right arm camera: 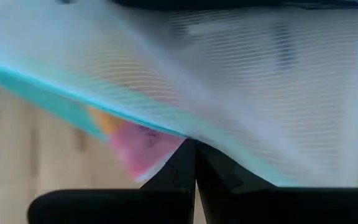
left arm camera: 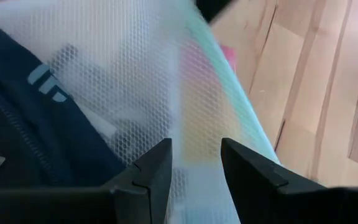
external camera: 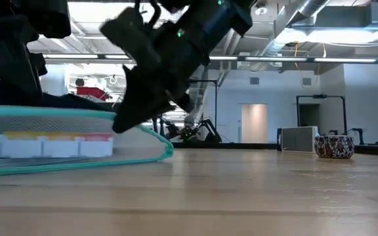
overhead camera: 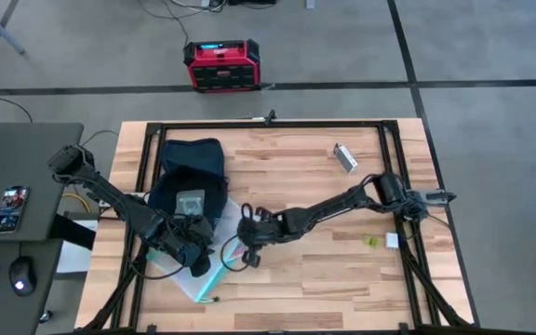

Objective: Unpack backpack
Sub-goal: Put the pill organizer into the zip bag

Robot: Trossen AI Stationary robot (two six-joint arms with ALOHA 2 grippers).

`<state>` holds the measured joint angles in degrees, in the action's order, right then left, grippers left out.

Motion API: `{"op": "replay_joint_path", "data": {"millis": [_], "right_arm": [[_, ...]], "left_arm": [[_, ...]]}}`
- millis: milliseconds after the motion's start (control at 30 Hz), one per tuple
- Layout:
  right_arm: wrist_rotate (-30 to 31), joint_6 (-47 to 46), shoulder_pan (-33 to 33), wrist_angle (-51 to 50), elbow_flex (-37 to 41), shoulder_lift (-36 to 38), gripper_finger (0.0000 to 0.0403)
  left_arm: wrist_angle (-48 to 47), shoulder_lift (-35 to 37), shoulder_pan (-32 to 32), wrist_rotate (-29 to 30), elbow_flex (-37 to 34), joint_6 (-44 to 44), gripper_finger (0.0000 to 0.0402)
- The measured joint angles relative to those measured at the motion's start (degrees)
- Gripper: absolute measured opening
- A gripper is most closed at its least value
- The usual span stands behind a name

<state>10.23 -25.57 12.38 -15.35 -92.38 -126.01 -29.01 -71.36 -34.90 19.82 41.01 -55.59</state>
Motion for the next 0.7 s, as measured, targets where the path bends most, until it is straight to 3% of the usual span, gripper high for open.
{"op": "replay_joint_path", "data": {"millis": [200, 333, 500, 700], "right_arm": [[-3.4, -3.7, 1.5, -12.6, -0.1, 6.5, 0.0000], [-4.3, -4.5, 5.3, -5.6, -0.1, 5.2, 0.0000], [-4.0, -7.6, 5.4, 3.4, -0.1, -0.6, 0.0000], [1.7, -5.3, 4.2, 10.7, 0.1, -4.7, 0.0000]], "left_arm": [[0.0, 0.0, 0.0, 0.0, 0.0, 0.0, 0.0125], [0.0, 0.0, 0.2, 0.0, 0.0, 0.2, 0.0125], [0.0, 0.0, 0.2, 0.1, 0.0, -0.3, 0.0125], [0.1, 0.0, 0.3, 0.1, 0.0, -1.2, 0.0125]]}}
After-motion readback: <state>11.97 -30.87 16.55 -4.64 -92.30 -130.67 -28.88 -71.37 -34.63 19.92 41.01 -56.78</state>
